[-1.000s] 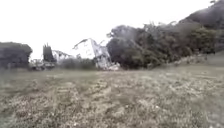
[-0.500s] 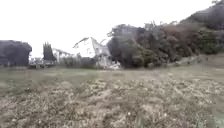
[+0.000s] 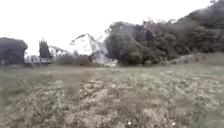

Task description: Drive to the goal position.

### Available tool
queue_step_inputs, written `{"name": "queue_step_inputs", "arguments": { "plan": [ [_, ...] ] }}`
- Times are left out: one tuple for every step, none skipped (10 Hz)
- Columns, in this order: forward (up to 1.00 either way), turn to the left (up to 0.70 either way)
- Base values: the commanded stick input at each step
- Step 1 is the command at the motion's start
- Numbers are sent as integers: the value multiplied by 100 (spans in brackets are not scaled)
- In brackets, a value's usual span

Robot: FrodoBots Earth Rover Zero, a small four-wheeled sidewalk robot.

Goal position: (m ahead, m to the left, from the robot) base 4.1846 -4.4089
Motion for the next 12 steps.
{"name": "queue_step_inputs", "arguments": {
  "plan": [
    [50, 3],
    [50, 3],
    [50, 3],
    [50, 3],
    [50, 3],
    [50, 3],
    [50, 3],
    [50, 3],
    [50, 3],
    [50, 3],
    [50, 3],
    [50, 3]
  ]
}}
